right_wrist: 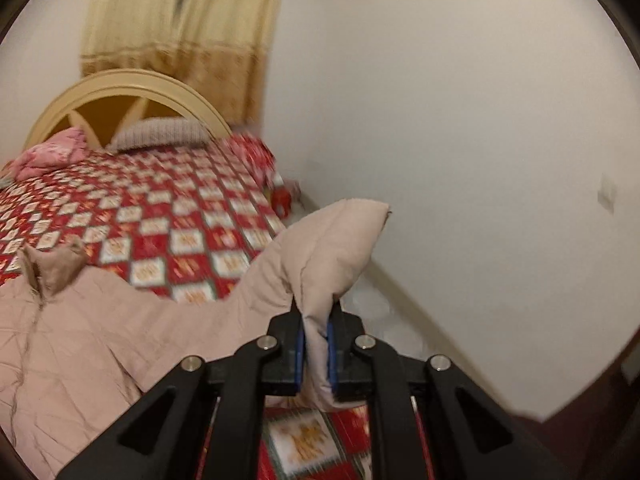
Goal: Fold large clothes
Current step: 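Grasp the jacket sleeve cuff with the right gripper and lift it, then fold the held sleeve across the jacket body with the right gripper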
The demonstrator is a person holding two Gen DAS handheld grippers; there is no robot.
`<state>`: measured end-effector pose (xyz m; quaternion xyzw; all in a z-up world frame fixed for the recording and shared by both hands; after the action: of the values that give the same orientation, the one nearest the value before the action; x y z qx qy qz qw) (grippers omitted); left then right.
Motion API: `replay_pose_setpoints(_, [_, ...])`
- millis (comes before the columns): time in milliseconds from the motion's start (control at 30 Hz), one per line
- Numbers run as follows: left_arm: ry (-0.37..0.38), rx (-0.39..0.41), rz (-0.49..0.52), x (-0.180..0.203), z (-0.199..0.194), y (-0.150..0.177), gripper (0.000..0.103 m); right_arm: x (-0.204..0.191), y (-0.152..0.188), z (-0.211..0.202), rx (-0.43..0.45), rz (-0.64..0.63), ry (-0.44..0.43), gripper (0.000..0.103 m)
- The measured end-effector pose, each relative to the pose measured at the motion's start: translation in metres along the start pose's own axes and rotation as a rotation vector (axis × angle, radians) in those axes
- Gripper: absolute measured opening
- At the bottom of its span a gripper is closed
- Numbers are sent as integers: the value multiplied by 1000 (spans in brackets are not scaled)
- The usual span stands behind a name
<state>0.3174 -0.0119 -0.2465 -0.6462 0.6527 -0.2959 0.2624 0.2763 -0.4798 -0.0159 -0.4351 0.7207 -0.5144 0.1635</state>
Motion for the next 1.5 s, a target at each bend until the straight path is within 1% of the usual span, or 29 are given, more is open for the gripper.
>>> replay_pose_setpoints(167, [7,7,-14,-3,-1,0,102,-71,-31,-29,119,-133,-58,10])
replay_pose_setpoints(333, [15,13,-24,-5,-1,0,102,-137,-40,-52,194,-225,-147,10])
replay_pose_setpoints(500, [31,11,-51,-11,-1,2,102,-208,-31,-82,242,-337,-248,10])
replay_pose_setpoints(667, [45,10,-74,-13,-1,3,102,-279,-3,-100,261,-456,-338,10])
replay_pose_setpoints(700, [46,10,-74,-13,-2,3,102,-293,4,-99,259,-470,-357,10])
replay_pose_setpoints(733, [44,11,-72,-12,-2,3,102,-299,7,-103,255,-478,-369,10])
replay_pose_setpoints(800, [38,14,-65,-11,-2,3,102,-328,22,-101,238,-497,-409,10])
replay_pose_setpoints(900, [27,22,-55,-11,-3,4,102,-356,43,-101,205,-510,-460,10])
replay_pose_setpoints(967, [23,24,-50,-10,-4,4,102,-378,61,-97,172,-511,-496,10])
replay_pose_setpoints(1167, [-12,14,-11,-6,-2,4,102,-413,108,-82,54,-482,-588,11])
replay_pose_setpoints(1233, [-14,7,-6,-5,-2,4,102,-423,124,-76,-5,-457,-649,13])
replay_pose_setpoints(1267, [-10,0,-5,-6,-3,4,102,-426,127,-76,-20,-447,-674,15])
replay_pose_setpoints(1333, [-14,-5,15,-8,-7,2,102,-427,130,-80,-34,-425,-733,30])
replay_pose_setpoints(1367, [-26,2,34,-10,-12,-2,102,-422,128,-84,-41,-409,-768,53])
replay_pose_setpoints(1400, [-37,17,60,-11,-18,-7,102,-416,125,-88,-38,-391,-797,69])
replay_pose_setpoints(1433, [-53,41,90,-11,-28,-15,102,-405,118,-94,-23,-363,-823,72])
replay_pose_setpoints(1467, [-59,67,114,-9,-39,-27,102,-393,109,-98,-8,-337,-840,73])
replay_pose_setpoints(1500, [-50,88,132,-3,-49,-37,102,-379,99,-100,5,-309,-858,74])
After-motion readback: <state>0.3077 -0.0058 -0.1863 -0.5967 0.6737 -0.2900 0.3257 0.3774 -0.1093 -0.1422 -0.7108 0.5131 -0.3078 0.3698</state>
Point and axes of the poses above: each gripper's, at about its wrist camera, not at the fingertips, and z roughly the way its jaws point, x to its right, y to its underside, the point moved 9 cm from there along z, roughly the way its jaws point, and after that the axes turned 5 degrees about y, right-handed, at the moved point
